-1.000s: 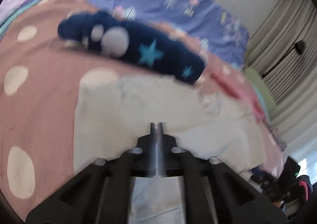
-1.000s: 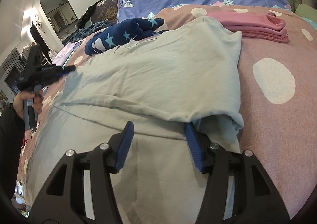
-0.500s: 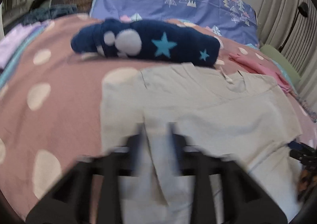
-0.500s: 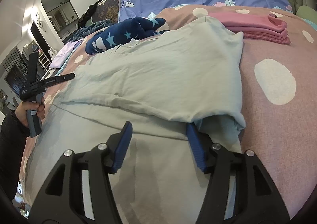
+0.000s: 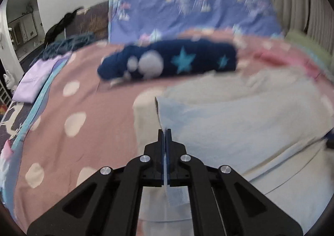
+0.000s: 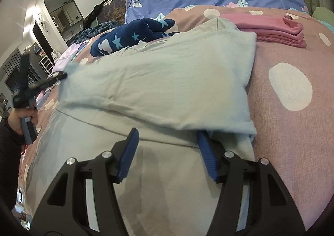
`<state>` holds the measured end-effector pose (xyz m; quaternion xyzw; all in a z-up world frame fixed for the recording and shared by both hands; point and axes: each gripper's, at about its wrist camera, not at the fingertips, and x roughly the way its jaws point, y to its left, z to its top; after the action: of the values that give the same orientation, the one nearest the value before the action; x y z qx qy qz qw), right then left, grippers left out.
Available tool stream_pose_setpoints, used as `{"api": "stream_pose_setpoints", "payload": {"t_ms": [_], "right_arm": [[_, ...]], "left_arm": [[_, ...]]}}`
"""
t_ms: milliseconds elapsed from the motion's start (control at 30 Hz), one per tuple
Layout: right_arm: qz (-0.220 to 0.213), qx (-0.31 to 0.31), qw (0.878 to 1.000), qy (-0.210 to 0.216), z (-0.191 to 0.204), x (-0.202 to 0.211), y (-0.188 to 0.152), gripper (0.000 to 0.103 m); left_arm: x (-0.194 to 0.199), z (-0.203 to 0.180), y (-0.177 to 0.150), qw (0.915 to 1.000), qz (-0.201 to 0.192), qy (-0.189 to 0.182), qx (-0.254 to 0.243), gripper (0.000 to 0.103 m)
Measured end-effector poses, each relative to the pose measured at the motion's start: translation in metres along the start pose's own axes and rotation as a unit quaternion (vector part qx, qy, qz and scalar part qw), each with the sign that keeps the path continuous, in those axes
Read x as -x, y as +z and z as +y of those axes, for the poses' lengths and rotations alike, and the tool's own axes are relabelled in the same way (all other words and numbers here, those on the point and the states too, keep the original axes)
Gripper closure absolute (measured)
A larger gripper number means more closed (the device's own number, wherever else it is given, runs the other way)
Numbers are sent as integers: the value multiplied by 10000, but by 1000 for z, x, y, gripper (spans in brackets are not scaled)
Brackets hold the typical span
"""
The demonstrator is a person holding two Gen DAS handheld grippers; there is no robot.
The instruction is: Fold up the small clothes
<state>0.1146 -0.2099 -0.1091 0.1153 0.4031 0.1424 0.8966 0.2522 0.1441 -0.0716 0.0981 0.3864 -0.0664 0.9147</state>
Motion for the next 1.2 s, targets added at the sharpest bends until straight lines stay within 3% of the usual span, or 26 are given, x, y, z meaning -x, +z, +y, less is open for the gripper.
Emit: {"api": "stream_pose_setpoints", "payload": {"t_ms": [67, 100, 167, 233, 333, 367, 433, 467, 500, 633, 733, 767, 800, 933, 1000, 1133, 1200], "right_arm": [[-5, 37, 10000, -22, 1, 1, -1, 43], [-5, 37, 10000, -22, 1, 1, -1, 43], [-5, 84, 9999, -57, 3, 1, -1, 43], [4, 101, 9999, -72, 3, 1, -1, 43], [28, 158, 9998, -143, 4, 3, -1, 43], [38, 226, 9995, -221, 6, 6, -1, 46], [103, 356, 9991, -205, 13, 14, -4, 64], [141, 394, 9991, 63, 17, 19, -4, 81], [138, 396, 9990, 153, 20, 22, -2, 89], [113, 580, 9982, 136, 43, 12, 25, 89], [406, 407, 9983, 52, 39, -18, 34, 89], [813, 182, 9965, -50, 31, -35, 29, 89], [889, 54, 9960, 36, 28, -38, 21, 90], [1001, 547, 9931, 263, 34, -15, 3, 89], [939, 283, 9944, 403, 25, -1, 7, 89], [154, -440, 9987, 229, -2, 15, 49, 88], [248, -589, 9980, 22, -10, 0, 57, 87]], "left_arm": [[-10, 3, -8, 9998, 168, 100, 99, 93], [-9, 3, -11, 9996, 110, 119, 211, 78], [3, -4, -12, 9995, -106, -18, 300, 69], [17, -20, -10, 9985, -285, -415, 194, 69], [30, -55, -3, 9899, -395, -1350, -157, 67], [31, -74, -4, 9850, -316, -1649, -386, 67], [26, -101, -12, 9796, -117, -1897, -654, 67], [24, -111, -15, 9779, -27, -1945, -772, 67], [20, -119, -18, 9764, 57, -1967, -896, 67], [17, -146, -28, 9745, 105, -1819, -1311, 67], [30, -148, -33, 9660, 25, -2142, -1445, 67], [33, -151, -37, 9645, 55, -2109, -1587, 67], [34, -153, -42, 9632, 84, -2107, -1668, 67], [43, -148, -52, 9601, 158, -2276, -1619, 67], [48, -146, -46, 9596, 32, -2386, -1493, 67], [46, -157, -20, 9605, -340, -2398, -1367, 67], [31, -164, -8, 9625, -300, -2389, -1252, 67]]}}
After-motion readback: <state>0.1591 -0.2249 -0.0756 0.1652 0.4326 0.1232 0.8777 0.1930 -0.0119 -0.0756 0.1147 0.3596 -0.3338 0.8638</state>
